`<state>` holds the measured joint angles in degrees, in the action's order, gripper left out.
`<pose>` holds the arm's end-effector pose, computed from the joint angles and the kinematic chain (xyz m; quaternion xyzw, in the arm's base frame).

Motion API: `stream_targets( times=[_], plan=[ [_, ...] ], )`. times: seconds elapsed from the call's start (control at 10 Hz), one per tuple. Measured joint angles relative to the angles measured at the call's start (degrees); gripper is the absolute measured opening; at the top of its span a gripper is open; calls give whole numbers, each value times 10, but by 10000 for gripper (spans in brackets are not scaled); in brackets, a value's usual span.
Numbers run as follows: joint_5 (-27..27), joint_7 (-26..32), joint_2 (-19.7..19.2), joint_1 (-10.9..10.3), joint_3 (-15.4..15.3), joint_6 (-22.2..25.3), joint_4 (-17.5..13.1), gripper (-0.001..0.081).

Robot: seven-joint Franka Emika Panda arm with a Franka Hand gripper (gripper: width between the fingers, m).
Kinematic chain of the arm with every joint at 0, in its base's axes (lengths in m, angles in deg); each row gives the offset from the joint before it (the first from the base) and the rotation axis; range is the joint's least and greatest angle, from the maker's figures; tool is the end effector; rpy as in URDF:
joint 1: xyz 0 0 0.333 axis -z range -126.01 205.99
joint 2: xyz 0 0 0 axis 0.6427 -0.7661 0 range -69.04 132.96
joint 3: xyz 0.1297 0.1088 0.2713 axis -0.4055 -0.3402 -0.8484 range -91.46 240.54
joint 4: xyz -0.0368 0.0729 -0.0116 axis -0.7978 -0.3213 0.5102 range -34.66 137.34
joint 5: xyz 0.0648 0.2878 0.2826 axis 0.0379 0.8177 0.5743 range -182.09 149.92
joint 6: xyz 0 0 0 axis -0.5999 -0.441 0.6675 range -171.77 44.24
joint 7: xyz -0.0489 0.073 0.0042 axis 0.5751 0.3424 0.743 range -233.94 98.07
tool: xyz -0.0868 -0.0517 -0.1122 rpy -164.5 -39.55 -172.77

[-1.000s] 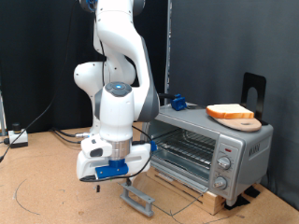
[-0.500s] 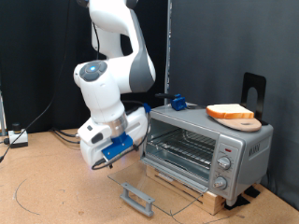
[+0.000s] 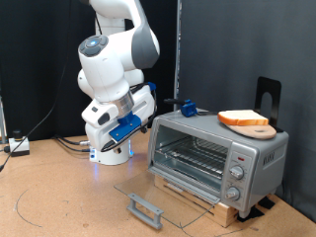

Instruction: Make a piece of toast with the oven

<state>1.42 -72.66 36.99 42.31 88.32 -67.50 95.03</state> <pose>0.4499 -0.0943 0.3061 -0.9454 0.2484 0.1412 0.1569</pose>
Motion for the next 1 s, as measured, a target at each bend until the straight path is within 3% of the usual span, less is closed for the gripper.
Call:
stream_targets(
  times=[0.4,0.6,0.8,1.0],
  plan=[
    [79,229,29,-13,-3,160,-12,807],
    [79,350,61,-19,-5,197,-11,807],
    [73,412,102,-23,-14,199,-5,807],
    [62,410,138,-23,-24,214,2,807]
  ],
)
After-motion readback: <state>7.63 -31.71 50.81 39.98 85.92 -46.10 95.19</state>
